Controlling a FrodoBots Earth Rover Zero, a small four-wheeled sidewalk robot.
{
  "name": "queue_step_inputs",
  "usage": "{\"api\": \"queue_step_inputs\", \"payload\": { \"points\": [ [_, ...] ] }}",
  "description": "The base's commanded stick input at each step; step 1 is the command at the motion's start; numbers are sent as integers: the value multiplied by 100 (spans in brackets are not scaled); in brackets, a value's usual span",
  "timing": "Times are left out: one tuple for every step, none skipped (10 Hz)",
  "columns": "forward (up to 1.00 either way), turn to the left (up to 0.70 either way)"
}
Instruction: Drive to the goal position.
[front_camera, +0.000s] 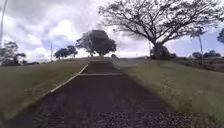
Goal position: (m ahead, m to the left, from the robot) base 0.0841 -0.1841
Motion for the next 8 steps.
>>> {"api": "queue_step_inputs", "payload": {
  "points": [
    [50,0],
    [50,0],
    [50,0],
    [50,0],
    [50,0],
    [50,0],
    [50,0],
    [50,0]
  ]
}}
